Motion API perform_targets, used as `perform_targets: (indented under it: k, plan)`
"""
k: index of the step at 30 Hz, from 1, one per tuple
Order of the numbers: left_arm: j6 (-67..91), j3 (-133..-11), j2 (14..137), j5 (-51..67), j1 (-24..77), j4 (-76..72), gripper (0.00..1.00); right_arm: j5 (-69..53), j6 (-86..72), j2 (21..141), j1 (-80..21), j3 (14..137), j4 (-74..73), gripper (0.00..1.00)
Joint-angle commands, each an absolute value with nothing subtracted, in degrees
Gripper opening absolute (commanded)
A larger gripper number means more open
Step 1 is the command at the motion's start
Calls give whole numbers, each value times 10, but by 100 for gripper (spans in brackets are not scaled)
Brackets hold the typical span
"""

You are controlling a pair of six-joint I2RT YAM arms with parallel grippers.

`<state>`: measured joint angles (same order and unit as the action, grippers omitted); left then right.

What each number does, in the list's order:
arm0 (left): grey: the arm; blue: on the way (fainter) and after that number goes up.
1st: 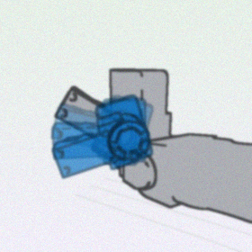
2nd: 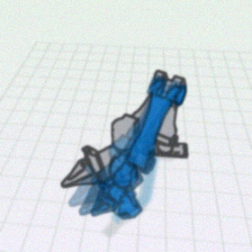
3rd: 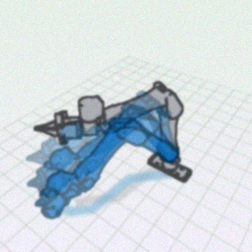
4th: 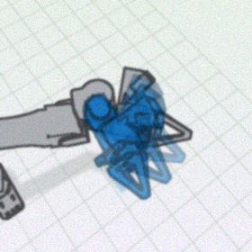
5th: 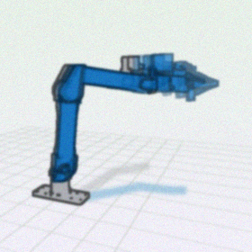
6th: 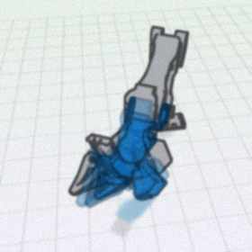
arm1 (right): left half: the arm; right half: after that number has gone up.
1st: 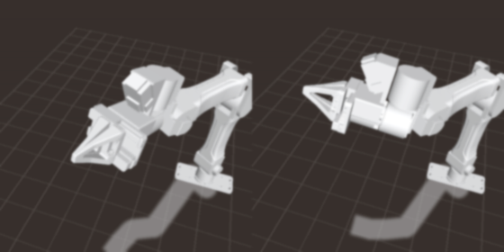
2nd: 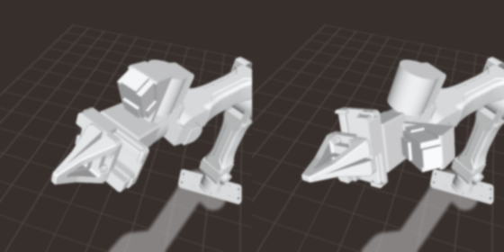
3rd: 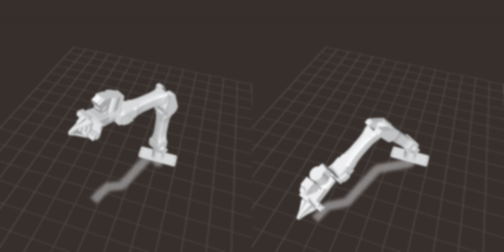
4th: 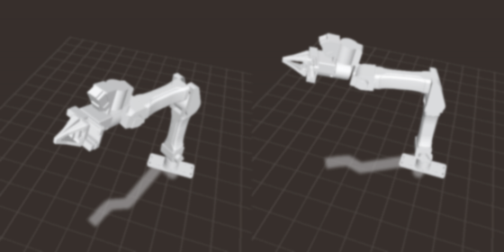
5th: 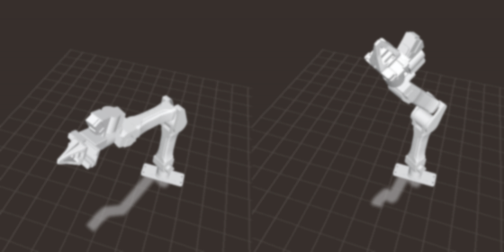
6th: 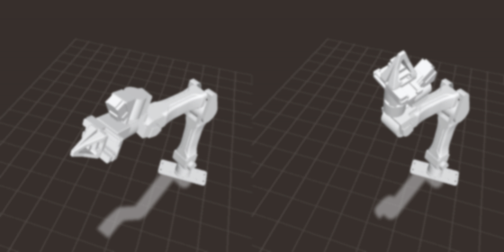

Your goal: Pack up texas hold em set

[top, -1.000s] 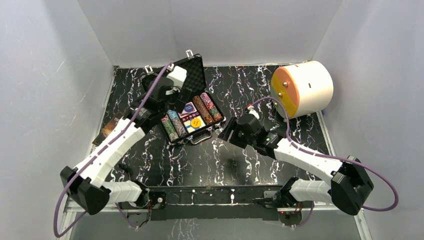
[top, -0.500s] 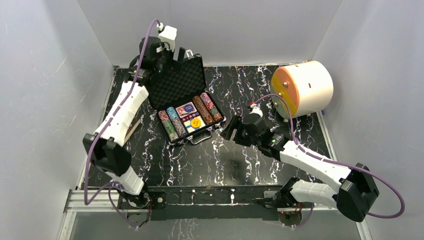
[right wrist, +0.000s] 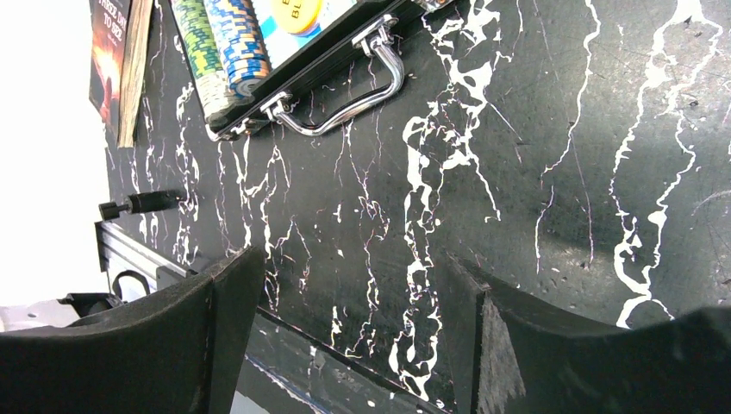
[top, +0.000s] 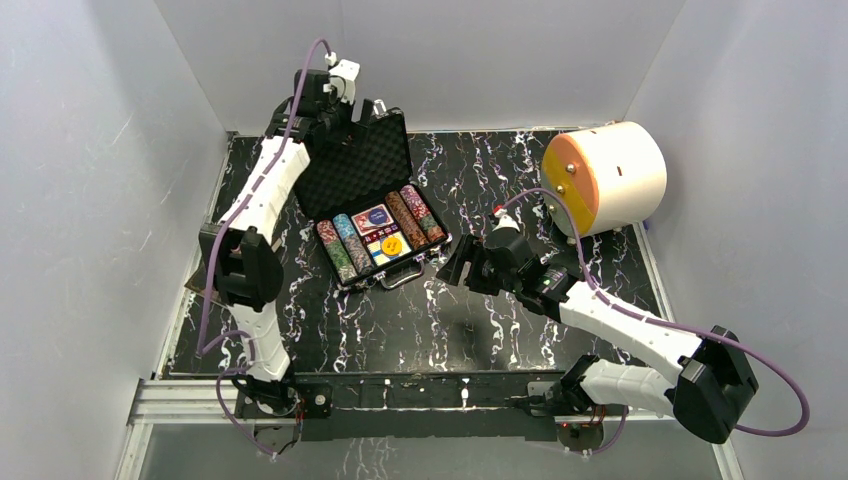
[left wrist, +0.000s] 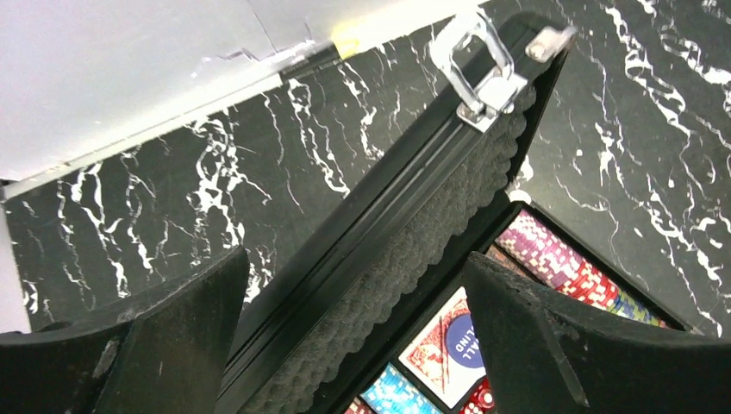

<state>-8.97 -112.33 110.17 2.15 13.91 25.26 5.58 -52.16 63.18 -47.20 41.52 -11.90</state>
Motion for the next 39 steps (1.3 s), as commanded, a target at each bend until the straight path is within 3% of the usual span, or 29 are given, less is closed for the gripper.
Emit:
perform_targets:
  k: [1, 5, 8, 14, 19, 22, 29, 33, 39]
  plan:
    - [-85, -1116, 1100, 59, 134, 279, 90, 49, -518, 629, -469, 417, -93, 80]
    - [-64, -1082, 1081, 110, 133, 279, 70, 55, -518, 628, -468, 416, -96, 80]
    - [-46, -1055, 1055, 145, 134, 278, 64, 59, -522, 624, -469, 413, -95, 80]
    - [1, -974, 981, 213, 134, 275, 64, 67, -524, 620, -468, 412, -90, 80]
    - [27, -925, 926, 327, 134, 277, 76, 76, -524, 620, -468, 415, -98, 80]
    - [42, -895, 887, 394, 134, 259, 78, 82, -526, 614, -468, 414, -101, 80]
    - [99, -784, 795, 412, 134, 180, 82, 97, -532, 608, -468, 411, -103, 79]
    - [152, -703, 793, 398, 134, 166, 80, 116, -521, 639, -468, 442, -145, 75]
    - [176, -636, 824, 363, 149, 154, 66, 159, -457, 723, -447, 525, -190, 65]
